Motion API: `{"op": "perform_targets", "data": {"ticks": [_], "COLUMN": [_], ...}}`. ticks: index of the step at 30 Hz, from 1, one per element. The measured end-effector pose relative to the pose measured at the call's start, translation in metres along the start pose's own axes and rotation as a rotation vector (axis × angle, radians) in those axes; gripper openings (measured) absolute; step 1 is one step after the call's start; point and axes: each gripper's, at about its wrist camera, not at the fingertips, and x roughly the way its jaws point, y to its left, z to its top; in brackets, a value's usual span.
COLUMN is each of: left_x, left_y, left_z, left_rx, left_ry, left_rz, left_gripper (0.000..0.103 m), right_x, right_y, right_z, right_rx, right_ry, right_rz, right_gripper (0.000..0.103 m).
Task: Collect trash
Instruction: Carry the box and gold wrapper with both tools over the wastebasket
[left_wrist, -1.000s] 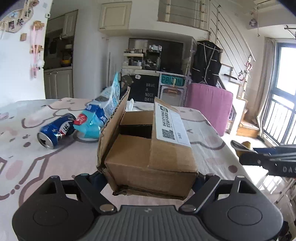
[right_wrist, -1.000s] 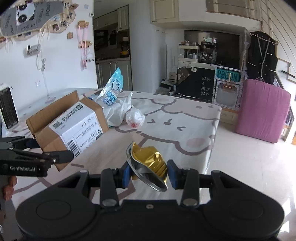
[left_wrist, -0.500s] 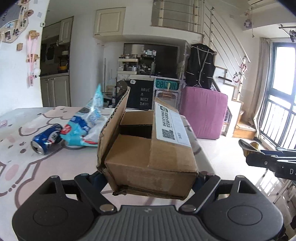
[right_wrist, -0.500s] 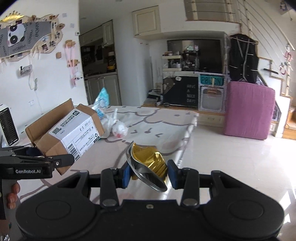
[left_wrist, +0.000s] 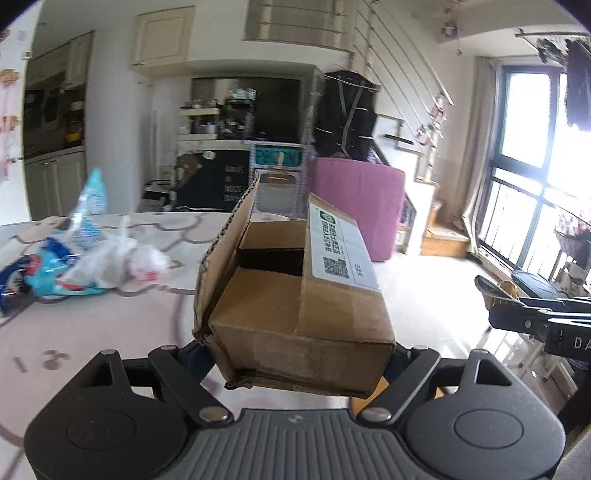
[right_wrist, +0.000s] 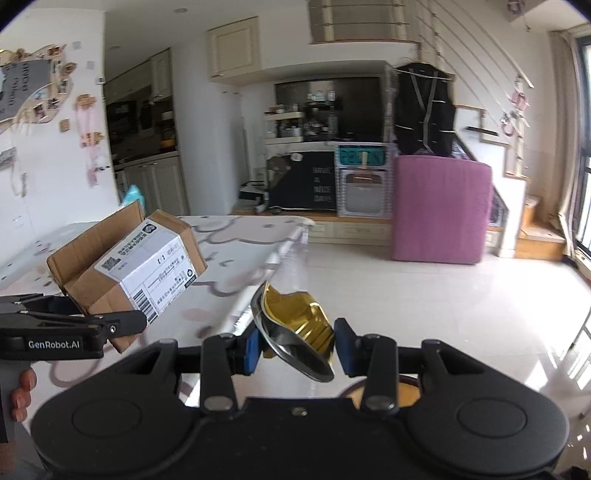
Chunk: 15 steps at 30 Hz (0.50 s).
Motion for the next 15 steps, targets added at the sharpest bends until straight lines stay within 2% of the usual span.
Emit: {"op": "perform_targets", "data": {"ticks": [15], "left_x": [0.062], "left_y": [-0.092], "left_z": [-0.006], "left_rx": [0.073], "left_ry": [0.071], "left_rz": [-0.115], "left_gripper": [0.086], "right_x": [-0.009], "right_y": [-0.108], "right_z": [-0.033], "right_rx": [0.108], "right_ry": [0.026], "right_rz": [-0.163], "right_gripper": [0.042]}}
